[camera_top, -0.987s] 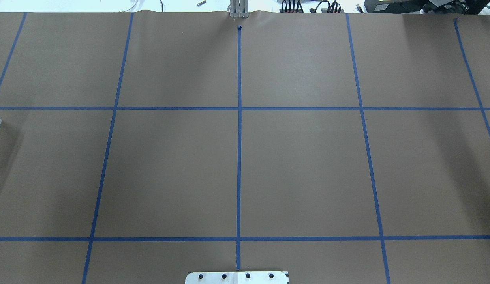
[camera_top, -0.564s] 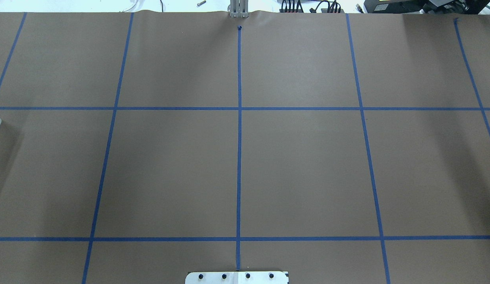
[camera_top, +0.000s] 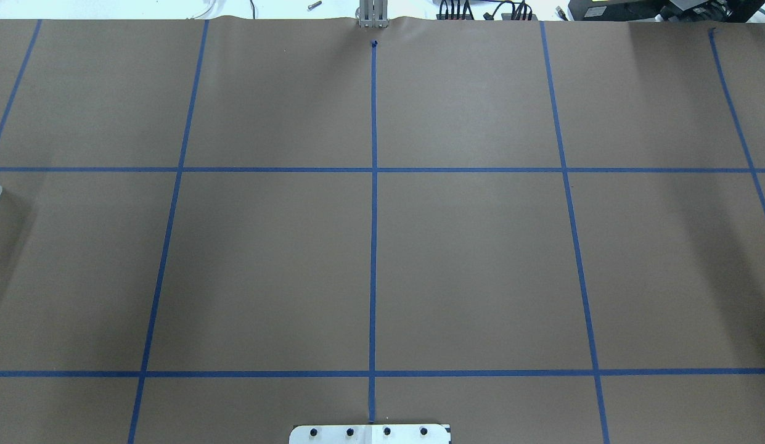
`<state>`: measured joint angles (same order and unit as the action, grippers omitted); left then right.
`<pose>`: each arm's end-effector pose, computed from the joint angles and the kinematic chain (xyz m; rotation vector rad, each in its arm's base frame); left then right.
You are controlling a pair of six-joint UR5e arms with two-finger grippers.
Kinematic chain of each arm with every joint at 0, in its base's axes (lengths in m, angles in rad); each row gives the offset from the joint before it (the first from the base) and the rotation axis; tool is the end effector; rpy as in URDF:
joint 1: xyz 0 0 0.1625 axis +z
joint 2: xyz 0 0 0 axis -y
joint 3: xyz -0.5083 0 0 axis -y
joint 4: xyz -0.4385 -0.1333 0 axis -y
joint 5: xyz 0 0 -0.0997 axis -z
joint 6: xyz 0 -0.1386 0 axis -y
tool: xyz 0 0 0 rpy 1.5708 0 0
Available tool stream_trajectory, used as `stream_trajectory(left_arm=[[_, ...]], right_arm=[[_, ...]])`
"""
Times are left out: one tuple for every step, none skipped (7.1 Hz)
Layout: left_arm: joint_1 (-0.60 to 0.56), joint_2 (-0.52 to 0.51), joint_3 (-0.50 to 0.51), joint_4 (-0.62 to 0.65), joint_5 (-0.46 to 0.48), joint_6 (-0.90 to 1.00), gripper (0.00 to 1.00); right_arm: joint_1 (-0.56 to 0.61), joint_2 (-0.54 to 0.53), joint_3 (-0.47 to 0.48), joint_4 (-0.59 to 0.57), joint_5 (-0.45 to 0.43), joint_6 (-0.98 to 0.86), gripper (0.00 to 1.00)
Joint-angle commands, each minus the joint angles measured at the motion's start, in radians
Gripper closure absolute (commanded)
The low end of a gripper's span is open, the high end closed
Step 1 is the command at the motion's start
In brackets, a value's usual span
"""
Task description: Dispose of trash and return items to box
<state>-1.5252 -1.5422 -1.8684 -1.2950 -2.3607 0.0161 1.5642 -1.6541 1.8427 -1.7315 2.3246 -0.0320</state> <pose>-0.0117 -0.5083 0.6523 -0.0181 0.7898 0.0558 0.0352 -0.4912 0.6851 0.0361 -0.7534 -0.0473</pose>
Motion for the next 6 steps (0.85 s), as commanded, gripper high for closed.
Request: stream_trajectory(left_arm=[[0.000,-0.013,0.034,-0.016,-0.002,0.001,0.02],[0.000,-0.009,0.049,-0.051,-0.002,0.001,0.02],[0.000,-0.010,0.092,-0.093,-0.003,0.001,0.02],[-0.001,0.002,0.098,-0.151,-0.006,0.001,0.02],[-0.001,0.004,0.101,-0.179,-0.005,-0.001,0.02],[0.000,0.001,0.107,-0.185,-0.002,0.001,0.02]], right_arm=[[-0.001,-0.003,0.000,0.000,-0.031,0.004,0.00],[-0.001,-0.003,0.000,0.000,-0.030,0.007,0.00],[-0.001,-0.003,0.000,0.000,-0.028,0.007,0.00],[0.000,-0.003,0.003,0.000,-0.024,0.007,0.00],[-0.001,-0.003,0.001,0.000,-0.022,0.007,0.00],[-0.001,-0.003,0.007,0.000,-0.018,0.007,0.00]])
